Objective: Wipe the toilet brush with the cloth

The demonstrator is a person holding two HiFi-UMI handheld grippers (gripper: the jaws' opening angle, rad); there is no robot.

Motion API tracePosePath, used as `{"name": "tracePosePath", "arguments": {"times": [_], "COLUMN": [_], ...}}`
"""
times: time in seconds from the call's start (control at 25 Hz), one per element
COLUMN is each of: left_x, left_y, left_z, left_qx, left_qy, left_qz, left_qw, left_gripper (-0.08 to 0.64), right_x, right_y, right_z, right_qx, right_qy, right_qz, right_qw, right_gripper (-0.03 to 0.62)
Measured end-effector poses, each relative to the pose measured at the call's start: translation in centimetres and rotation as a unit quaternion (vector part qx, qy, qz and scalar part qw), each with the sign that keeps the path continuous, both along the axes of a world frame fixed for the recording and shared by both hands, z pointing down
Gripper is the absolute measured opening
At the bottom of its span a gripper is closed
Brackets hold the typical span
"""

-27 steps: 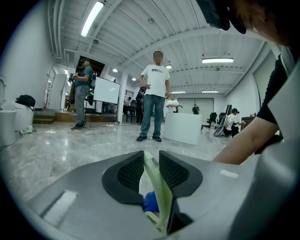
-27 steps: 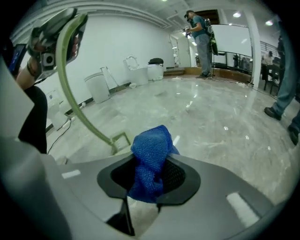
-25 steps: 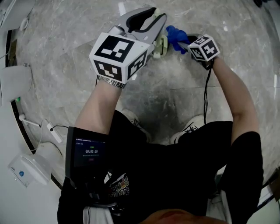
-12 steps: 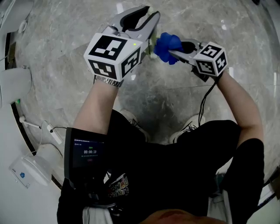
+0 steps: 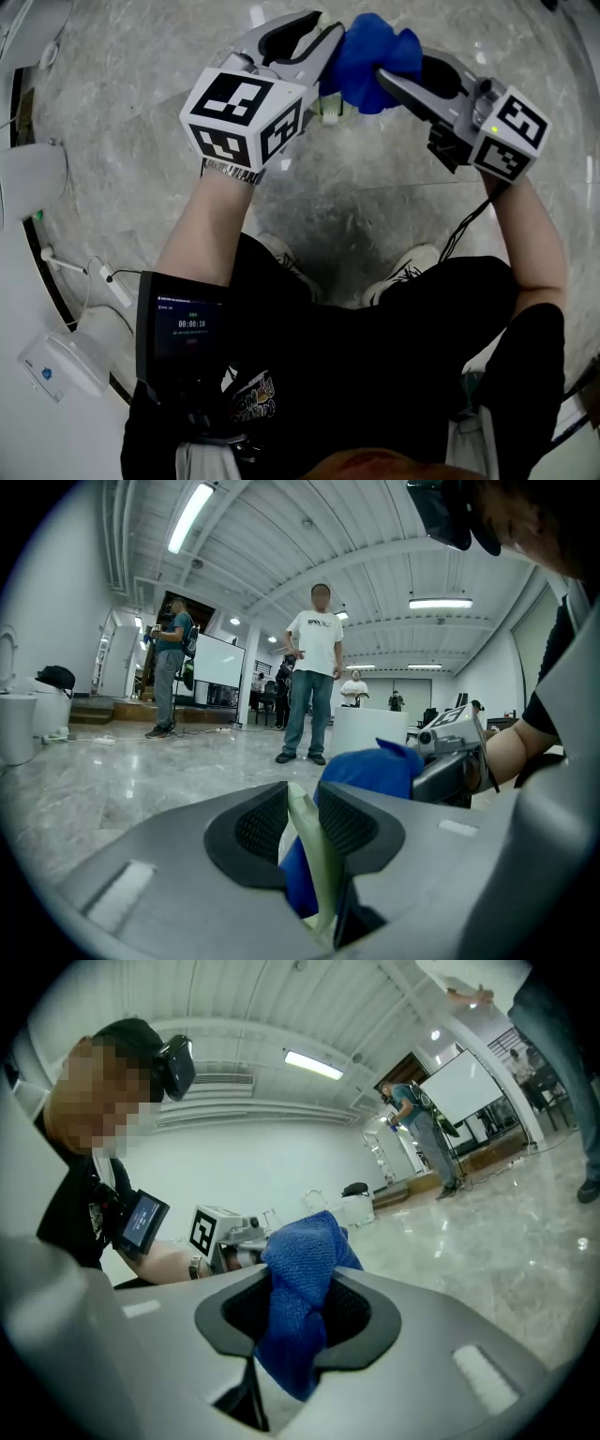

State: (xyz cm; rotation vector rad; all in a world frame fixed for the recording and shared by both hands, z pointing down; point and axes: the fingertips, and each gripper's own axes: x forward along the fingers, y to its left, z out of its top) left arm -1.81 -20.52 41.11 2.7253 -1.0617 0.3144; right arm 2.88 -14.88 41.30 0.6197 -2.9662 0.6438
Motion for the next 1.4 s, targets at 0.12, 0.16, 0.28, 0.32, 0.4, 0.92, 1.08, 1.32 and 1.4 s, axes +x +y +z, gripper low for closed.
{"name": "tracePosePath", "arguments": {"times": [0.12,0.16,0.28,0.32,0.4,0.92,1.08,1.32,1.4], "left_x": [-0.1,-0.1,-0.1,-0.1,-0.1,-0.1,0.1,-0.3,-0.3], "left_y": [0.0,-0.1,-0.2,-0.2,-0.2,-0.4,-0.3,-0.4,-0.4], "left_z": [0.1,0.1,0.0,0.0,0.0,-0.2,-0.4,0.0,-0.2], "left_qx": [-0.002,-0.002,-0.002,-0.003,-0.002,-0.003,-0.006,-0.006,-0.007], "left_qy": [0.002,0.003,0.003,0.004,0.005,0.003,0.007,0.009,0.009], "left_qz": [-0.001,-0.001,-0.002,-0.002,-0.002,0.000,-0.003,0.001,0.001], "left_qw": [1.0000,1.0000,1.0000,1.0000,1.0000,1.0000,1.0000,0.9999,0.9999], "left_gripper": [0.115,0.115,0.115,0.115,0.115,0.117,0.117,0.117,0.117], "right_x": [0.1,0.1,-0.2,-0.4,-1.1,-0.8,4.5,8.3,6.9], "right_y": [0.1,0.0,-0.3,-0.2,0.0,0.8,-0.8,1.8,4.5], "right_z": [-1.7,-1.8,-0.1,1.0,3.7,23.4,21.0,18.9,20.7], "right_qx": [0.023,0.026,0.013,0.004,-0.018,-0.171,-0.207,-0.242,-0.261], "right_qy": [-0.005,-0.006,0.006,0.014,0.031,0.203,0.112,0.081,0.125], "right_qz": [0.002,0.003,0.003,0.000,-0.007,0.001,0.081,0.032,-0.006], "right_qw": [1.000,1.000,1.000,1.000,0.999,0.964,0.969,0.966,0.957], "right_gripper": [0.124,0.124,0.124,0.124,0.124,0.124,0.124,0.124,0.124]}}
